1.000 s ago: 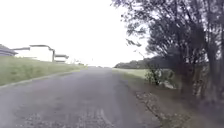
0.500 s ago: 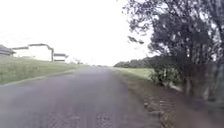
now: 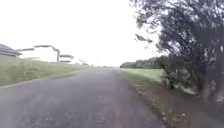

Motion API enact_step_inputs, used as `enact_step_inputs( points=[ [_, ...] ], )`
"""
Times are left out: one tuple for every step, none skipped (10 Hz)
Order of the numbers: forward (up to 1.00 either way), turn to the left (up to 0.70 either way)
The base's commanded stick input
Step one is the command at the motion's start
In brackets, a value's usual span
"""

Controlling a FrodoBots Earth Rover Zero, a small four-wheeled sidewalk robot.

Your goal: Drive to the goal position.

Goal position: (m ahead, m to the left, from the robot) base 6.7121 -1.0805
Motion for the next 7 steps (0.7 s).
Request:
enact_step_inputs(
  points=[
    [1.0,0.0],
    [1.0,0.0],
    [1.0,0.0],
    [1.0,0.0],
    [1.0,0.0],
    [1.0,0.0],
    [1.0,0.0]
  ],
)
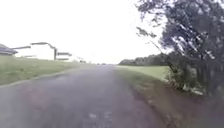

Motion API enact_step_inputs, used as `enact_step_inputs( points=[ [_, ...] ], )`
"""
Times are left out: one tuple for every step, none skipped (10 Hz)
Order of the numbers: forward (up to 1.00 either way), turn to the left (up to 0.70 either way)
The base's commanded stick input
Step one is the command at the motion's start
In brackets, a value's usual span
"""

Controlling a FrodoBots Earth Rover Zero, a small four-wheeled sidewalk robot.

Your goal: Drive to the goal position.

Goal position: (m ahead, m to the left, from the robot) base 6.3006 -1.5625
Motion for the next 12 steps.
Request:
enact_step_inputs(
  points=[
    [1.0,0.0],
    [1.0,0.0],
    [1.0,0.0],
    [1.0,0.0],
    [1.0,0.0],
    [1.0,0.0],
    [1.0,0.08],
    [1.0,0.18],
    [1.0,0.27],
    [1.0,0.27],
    [1.0,0.18],
    [1.0,0.02]
  ],
)
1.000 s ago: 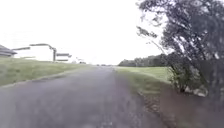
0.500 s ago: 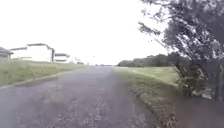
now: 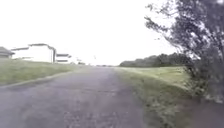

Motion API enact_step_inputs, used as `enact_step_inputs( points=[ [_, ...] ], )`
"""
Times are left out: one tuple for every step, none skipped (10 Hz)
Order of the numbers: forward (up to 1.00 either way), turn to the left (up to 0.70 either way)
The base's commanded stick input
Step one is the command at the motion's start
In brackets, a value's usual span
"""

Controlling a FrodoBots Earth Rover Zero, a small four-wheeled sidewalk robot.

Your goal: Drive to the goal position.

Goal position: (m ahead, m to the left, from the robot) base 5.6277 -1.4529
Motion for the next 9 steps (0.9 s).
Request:
enact_step_inputs(
  points=[
    [1.0,0.0],
    [1.0,0.0],
    [1.0,0.0],
    [1.0,0.14],
    [1.0,0.27],
    [1.0,0.27],
    [1.0,0.27],
    [1.0,0.27],
    [1.0,0.27]
  ],
)
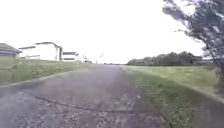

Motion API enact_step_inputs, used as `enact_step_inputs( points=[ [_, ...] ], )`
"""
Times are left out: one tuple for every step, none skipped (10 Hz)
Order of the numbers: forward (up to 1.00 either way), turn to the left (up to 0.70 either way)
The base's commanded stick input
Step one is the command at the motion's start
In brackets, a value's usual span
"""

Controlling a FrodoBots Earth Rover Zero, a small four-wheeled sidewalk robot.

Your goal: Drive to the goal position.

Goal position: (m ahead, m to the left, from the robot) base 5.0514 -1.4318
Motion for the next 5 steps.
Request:
enact_step_inputs(
  points=[
    [1.0,0.17],
    [1.0,0.0],
    [1.0,0.0],
    [1.0,0.0],
    [1.0,0.0]
  ],
)
